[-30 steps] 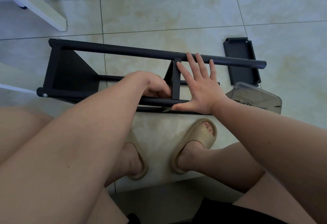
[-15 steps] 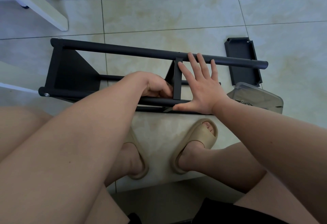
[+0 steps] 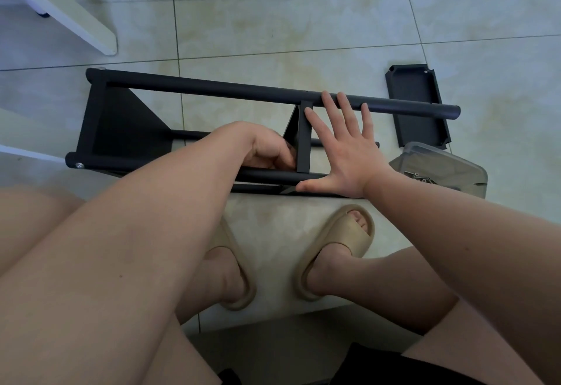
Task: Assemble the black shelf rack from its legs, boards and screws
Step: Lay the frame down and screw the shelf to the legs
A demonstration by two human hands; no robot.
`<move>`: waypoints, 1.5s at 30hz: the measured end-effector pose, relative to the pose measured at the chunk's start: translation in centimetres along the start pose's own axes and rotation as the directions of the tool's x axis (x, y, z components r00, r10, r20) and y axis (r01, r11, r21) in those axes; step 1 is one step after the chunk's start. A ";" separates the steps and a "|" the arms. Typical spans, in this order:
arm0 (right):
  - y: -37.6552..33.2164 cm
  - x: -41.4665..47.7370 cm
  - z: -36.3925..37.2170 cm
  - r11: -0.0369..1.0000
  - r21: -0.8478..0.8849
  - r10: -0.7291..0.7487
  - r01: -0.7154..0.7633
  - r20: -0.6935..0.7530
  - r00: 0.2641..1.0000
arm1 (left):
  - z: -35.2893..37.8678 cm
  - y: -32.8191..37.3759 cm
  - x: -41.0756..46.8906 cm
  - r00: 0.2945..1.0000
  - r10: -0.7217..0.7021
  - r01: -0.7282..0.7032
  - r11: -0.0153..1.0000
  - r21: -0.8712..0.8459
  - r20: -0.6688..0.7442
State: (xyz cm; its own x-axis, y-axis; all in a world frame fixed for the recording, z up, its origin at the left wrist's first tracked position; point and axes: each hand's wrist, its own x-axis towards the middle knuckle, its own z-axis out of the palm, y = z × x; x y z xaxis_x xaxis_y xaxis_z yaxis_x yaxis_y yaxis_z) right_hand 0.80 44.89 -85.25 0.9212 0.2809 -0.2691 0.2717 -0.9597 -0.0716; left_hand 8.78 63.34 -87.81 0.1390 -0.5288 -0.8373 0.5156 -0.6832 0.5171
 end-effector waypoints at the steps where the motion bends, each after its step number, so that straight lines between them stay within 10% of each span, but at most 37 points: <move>1: 0.0 0.0 0.0 1.000 0.003 0.000 0.000 -0.001 1.000 | 0.0 -0.1 0.0 1.000 0.014 -0.014 1.000 -0.006 -0.002; 45: 0.0 0.0 0.3 1.000 0.007 -0.005 0.006 -0.035 0.999 | -0.3 -1.4 1.3 0.986 0.146 -0.136 0.983 -0.120 0.076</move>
State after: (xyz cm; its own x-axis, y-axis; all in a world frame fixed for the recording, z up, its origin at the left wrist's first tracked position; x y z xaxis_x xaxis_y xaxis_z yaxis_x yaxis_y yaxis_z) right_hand 0.74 44.90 -85.52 0.9288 0.2863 -0.2354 0.2751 -0.9581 -0.0797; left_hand 8.47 63.74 -89.61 0.1478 -0.6596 -0.7370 0.5896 -0.5395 0.6011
